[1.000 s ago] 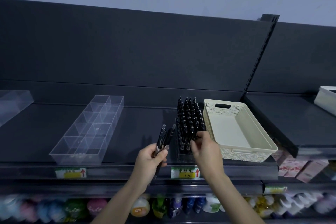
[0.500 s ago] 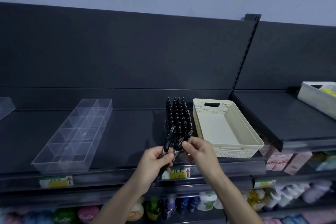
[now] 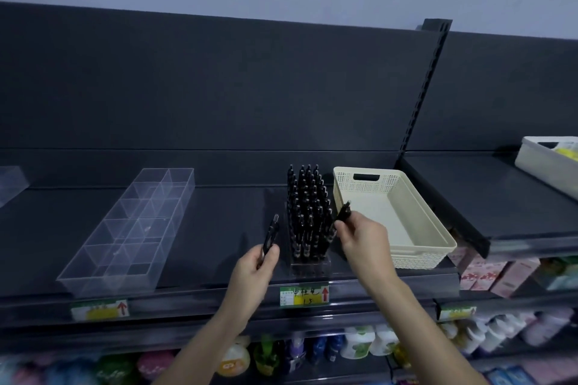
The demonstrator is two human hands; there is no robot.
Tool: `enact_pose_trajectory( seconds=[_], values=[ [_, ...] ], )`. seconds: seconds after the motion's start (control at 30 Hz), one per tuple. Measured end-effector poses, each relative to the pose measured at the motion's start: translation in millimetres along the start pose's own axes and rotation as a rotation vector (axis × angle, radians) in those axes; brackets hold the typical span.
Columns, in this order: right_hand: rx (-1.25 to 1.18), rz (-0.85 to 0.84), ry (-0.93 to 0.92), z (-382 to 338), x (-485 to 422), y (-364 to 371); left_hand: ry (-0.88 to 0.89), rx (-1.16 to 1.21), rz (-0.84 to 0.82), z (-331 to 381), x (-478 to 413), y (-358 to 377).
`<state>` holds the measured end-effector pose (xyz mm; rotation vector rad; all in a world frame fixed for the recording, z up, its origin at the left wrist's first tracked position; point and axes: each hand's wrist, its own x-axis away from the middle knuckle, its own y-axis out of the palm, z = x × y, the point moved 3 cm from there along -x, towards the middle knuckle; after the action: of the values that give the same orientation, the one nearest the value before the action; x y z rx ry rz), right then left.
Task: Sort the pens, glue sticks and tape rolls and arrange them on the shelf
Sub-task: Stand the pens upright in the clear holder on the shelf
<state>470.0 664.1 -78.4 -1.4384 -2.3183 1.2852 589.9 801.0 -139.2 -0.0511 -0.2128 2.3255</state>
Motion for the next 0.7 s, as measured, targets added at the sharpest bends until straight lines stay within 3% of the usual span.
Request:
enact_pose_trajectory(
  seconds=[0.17, 0.43, 0.6, 0.7],
  values=[
    [0.135, -0.143, -0.020, 1, 0, 32, -0.052, 0.058, -0.006, -1, 1, 0],
    [0.196, -0.145, 0.025, 7, 5, 40, 0.034, 0.063, 0.009, -2, 3, -3],
    [0.066, -0.031, -0.007, 11, 23, 22, 0.094, 0.041, 0.010, -1, 4, 7],
    [-0.118, -0.084, -0.028, 2, 37, 15, 0.103, 0.051, -0.030, 4, 5, 22]
  ],
)
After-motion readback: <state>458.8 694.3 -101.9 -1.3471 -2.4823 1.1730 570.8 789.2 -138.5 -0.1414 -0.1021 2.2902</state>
